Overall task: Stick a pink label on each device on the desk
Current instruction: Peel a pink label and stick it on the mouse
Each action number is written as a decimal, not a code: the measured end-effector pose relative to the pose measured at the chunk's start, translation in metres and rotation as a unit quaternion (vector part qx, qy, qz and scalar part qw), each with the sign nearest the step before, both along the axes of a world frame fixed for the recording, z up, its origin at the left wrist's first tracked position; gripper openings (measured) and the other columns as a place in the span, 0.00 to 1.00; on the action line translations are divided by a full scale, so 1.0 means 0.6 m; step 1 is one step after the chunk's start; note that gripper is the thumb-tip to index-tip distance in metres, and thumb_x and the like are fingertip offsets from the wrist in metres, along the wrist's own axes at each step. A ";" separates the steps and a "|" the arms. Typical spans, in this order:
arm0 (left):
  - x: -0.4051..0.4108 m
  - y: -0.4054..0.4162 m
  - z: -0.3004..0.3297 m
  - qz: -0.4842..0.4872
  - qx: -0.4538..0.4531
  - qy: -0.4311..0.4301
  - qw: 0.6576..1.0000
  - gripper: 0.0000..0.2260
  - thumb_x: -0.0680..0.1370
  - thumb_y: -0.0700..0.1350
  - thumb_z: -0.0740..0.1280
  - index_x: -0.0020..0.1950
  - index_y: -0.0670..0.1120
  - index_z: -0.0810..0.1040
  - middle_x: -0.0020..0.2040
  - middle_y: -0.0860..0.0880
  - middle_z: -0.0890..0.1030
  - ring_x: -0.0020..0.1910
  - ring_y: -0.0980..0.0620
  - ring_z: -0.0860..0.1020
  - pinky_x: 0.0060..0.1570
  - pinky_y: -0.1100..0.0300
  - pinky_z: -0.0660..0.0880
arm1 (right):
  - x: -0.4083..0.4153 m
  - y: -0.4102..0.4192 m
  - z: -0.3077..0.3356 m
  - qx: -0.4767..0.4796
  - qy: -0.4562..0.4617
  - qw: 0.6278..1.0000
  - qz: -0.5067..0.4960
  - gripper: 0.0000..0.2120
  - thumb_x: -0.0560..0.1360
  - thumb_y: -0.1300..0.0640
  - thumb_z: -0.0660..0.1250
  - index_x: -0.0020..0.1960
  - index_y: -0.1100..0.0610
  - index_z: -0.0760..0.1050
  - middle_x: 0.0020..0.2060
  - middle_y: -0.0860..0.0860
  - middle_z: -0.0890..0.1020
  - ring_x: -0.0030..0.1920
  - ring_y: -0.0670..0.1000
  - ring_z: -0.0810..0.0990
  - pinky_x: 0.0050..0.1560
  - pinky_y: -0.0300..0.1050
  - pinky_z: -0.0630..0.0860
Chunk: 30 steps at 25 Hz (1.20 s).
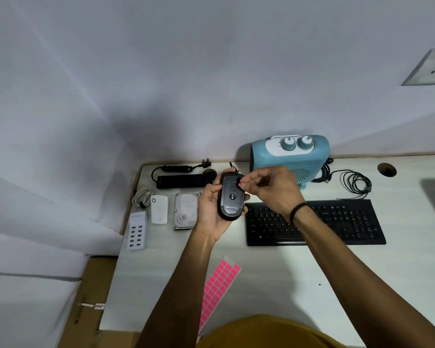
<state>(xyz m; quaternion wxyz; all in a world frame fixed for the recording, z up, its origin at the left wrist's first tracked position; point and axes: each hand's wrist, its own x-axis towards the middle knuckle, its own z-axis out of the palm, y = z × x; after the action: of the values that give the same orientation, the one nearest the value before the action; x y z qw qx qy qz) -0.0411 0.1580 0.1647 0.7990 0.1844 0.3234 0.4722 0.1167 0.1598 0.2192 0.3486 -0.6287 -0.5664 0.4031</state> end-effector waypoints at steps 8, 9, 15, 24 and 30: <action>0.006 -0.022 0.020 0.032 0.022 0.007 0.999 0.21 0.76 0.47 0.58 0.68 0.50 0.77 0.54 0.44 0.80 0.44 0.46 0.78 0.40 0.53 0.74 | -0.024 -0.016 0.026 0.013 -0.010 1.000 -0.022 0.04 0.68 0.57 0.79 0.41 0.54 0.86 0.33 0.49 0.86 0.31 0.41 0.83 0.34 0.28 0.77; 0.007 -0.023 0.023 0.035 0.025 0.009 0.999 0.20 0.76 0.46 0.58 0.67 0.51 0.77 0.54 0.45 0.81 0.44 0.46 0.78 0.39 0.53 0.74 | -0.025 -0.016 0.029 0.014 -0.015 0.999 -0.026 0.04 0.68 0.58 0.79 0.41 0.54 0.86 0.33 0.48 0.86 0.31 0.41 0.83 0.34 0.29 0.78; 0.009 -0.020 0.037 0.030 0.057 0.038 0.997 0.20 0.79 0.44 0.53 0.68 0.48 0.76 0.55 0.44 0.82 0.40 0.46 0.81 0.38 0.54 0.73 | -0.026 0.004 0.049 -0.012 -0.087 0.994 -0.065 0.13 0.61 0.50 0.82 0.40 0.53 0.81 0.32 0.47 0.84 0.36 0.46 0.85 0.42 0.41 0.82; 0.012 -0.006 0.041 0.061 0.089 0.138 0.985 0.15 0.80 0.44 0.61 0.65 0.43 0.77 0.49 0.36 0.82 0.34 0.41 0.80 0.35 0.55 0.78 | -0.006 0.023 0.010 -0.094 0.073 0.992 0.030 0.13 0.63 0.46 0.80 0.43 0.53 0.86 0.37 0.54 0.87 0.38 0.49 0.84 0.54 0.54 0.83; -0.005 -0.001 0.038 0.055 0.128 0.228 0.964 0.10 0.81 0.40 0.68 0.62 0.44 0.79 0.47 0.36 0.85 0.32 0.39 0.83 0.37 0.50 0.83 | -0.003 0.031 0.009 -0.093 0.124 0.986 0.062 0.07 0.71 0.59 0.76 0.48 0.58 0.85 0.43 0.59 0.87 0.41 0.52 0.84 0.52 0.48 0.82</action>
<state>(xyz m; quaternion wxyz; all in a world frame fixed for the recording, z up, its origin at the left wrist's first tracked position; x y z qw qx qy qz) -0.0440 0.1572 0.1875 0.6467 0.3700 0.4432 0.4985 0.1146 0.1783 0.2245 0.3307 -0.5675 -0.5166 0.5493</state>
